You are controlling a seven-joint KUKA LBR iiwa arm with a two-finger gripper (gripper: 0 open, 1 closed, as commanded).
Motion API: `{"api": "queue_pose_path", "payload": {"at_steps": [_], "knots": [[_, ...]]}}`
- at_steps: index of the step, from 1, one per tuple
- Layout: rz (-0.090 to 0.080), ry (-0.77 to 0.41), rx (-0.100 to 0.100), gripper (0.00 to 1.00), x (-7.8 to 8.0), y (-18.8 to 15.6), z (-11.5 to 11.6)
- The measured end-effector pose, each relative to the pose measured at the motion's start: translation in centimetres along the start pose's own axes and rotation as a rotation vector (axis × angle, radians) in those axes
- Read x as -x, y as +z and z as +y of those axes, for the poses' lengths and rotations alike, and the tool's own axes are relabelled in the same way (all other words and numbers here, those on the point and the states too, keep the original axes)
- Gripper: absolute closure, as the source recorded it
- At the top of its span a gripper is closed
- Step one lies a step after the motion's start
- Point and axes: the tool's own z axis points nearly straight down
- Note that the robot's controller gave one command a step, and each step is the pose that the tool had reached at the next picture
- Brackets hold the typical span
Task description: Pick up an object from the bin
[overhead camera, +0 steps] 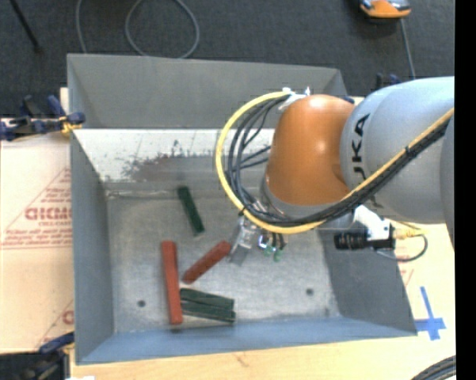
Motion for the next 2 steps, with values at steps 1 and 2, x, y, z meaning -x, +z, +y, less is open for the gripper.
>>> {"api": "queue_pose_path", "payload": {"at_steps": [1, 2], "knots": [[0.005, 0.001, -0.005, 0.0, -0.1, 0.3, -0.3], [0.013, -0.104, -0.008, 0.0, -1.4, 13.5, -0.5]]}}
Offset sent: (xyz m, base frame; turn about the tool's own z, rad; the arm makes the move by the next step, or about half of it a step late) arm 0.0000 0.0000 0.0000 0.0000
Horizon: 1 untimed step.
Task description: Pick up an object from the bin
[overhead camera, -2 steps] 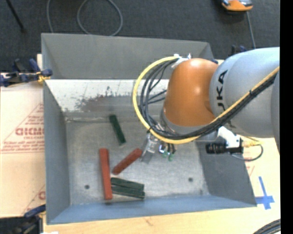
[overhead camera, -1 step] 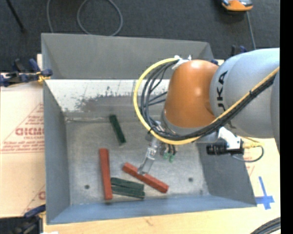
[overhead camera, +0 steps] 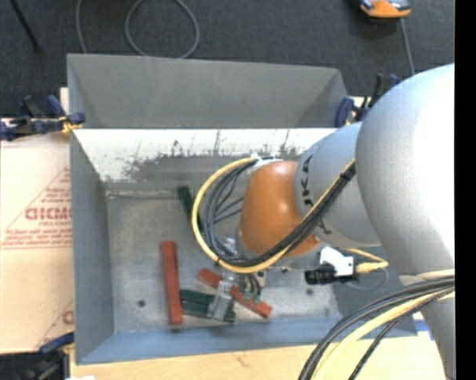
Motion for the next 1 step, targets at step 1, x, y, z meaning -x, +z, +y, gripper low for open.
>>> {"api": "queue_pose_path", "payload": {"at_steps": [1], "knots": [[-0.007, 0.003, 0.004, 1.0, 0.24, -0.61, 0.1]]}}
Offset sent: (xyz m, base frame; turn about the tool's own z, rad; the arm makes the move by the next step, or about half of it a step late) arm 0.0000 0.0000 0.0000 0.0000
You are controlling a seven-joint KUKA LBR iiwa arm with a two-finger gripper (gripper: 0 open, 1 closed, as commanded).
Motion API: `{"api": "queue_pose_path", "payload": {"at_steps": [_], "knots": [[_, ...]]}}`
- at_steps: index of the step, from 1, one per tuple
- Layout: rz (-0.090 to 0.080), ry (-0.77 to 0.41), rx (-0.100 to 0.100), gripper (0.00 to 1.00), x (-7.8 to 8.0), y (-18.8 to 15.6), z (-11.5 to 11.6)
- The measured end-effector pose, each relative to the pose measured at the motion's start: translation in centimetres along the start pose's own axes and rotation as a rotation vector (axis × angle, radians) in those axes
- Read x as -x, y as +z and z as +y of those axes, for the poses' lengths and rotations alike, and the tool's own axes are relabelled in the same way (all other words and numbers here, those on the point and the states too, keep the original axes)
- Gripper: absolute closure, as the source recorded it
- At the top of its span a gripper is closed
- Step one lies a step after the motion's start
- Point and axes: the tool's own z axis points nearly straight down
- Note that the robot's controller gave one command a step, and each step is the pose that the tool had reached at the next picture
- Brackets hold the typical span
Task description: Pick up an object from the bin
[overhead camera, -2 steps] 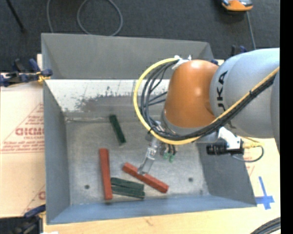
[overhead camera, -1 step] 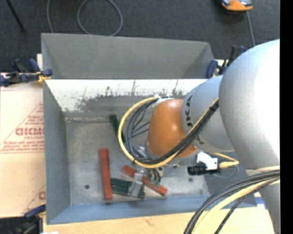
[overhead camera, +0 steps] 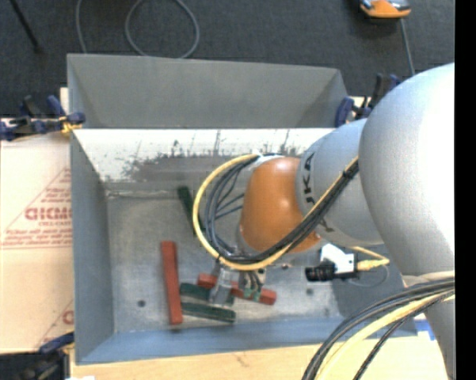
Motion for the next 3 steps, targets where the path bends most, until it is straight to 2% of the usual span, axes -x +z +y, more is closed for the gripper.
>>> {"api": "queue_pose_path", "payload": {"at_steps": [1, 2, 3], "knots": [[0.0, 0.002, 0.0, 1.0, 0.0, 0.0, 0.0], [-0.005, 0.021, 0.0, 1.0, 1.9, -6.1, -3.6], [-0.01, 0.0, 0.003, 1.0, 3.4, -19.5, -1.2]]}}
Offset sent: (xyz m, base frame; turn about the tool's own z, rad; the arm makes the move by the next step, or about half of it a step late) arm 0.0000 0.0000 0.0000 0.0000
